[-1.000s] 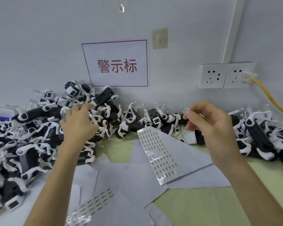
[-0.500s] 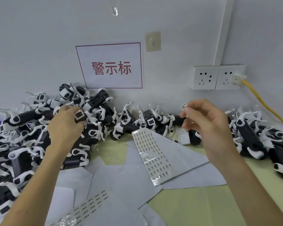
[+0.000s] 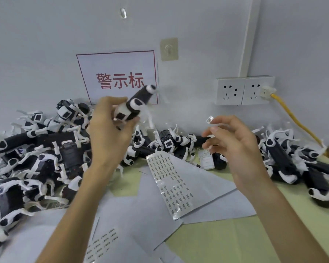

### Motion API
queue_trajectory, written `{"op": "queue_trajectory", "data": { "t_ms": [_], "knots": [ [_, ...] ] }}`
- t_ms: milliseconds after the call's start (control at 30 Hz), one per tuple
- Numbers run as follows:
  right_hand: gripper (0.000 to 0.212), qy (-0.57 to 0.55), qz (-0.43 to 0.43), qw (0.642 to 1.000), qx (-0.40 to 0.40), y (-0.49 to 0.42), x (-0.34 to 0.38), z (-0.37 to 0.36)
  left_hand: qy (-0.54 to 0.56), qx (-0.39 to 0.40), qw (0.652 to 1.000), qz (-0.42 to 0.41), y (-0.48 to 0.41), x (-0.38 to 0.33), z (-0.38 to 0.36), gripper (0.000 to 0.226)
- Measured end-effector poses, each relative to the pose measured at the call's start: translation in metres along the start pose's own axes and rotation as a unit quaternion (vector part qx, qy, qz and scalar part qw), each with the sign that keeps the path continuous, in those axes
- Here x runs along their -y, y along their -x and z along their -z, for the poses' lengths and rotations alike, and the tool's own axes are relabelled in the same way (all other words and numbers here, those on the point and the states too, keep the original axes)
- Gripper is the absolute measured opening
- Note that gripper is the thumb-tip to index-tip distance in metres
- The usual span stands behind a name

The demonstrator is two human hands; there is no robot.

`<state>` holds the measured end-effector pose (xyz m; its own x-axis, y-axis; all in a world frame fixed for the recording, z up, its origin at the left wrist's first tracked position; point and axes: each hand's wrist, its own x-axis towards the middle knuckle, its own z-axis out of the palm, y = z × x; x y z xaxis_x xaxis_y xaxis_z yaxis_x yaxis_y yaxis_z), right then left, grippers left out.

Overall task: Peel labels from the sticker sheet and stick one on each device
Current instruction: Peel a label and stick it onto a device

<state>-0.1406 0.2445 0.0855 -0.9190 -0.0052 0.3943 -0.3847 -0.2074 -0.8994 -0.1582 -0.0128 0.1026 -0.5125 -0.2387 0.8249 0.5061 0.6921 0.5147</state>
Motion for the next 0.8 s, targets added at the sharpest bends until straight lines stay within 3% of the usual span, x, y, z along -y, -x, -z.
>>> {"op": "queue_trajectory", "data": {
  "t_ms": [200, 400, 567, 667, 733, 800],
  "knots": [
    [0.059, -0.016, -0.038, 0.999, -0.005, 0.002, 0.004, 0.000, 0.199, 0.057, 0.978, 0.021, 0.028, -0.062, -0.052, 0.054],
    [0.066, -0.097, -0.021, 0.991, -0.088, -0.002, 0.008, 0.003, 0.241, 0.119, 0.963, -0.012, 0.046, -0.079, -0.082, 0.054],
    [0.080, -0.110, -0.008, 0.987, -0.117, -0.004, 0.005, 0.006, 0.244, 0.232, 0.942, -0.019, 0.055, -0.078, -0.086, 0.043],
    [0.072, -0.083, 0.008, 0.990, -0.110, -0.005, 0.003, 0.006, 0.354, 0.324, 0.876, 0.055, 0.052, -0.070, -0.076, 0.054],
    [0.072, -0.040, 0.033, 0.995, -0.090, -0.005, 0.002, 0.006, 0.422, 0.332, 0.831, 0.143, 0.049, -0.068, -0.072, 0.058],
    [0.074, 0.009, 0.055, 0.997, -0.056, -0.004, 0.000, 0.004, 0.431, 0.318, 0.812, 0.231, 0.046, -0.068, -0.072, 0.054]
  ]
}}
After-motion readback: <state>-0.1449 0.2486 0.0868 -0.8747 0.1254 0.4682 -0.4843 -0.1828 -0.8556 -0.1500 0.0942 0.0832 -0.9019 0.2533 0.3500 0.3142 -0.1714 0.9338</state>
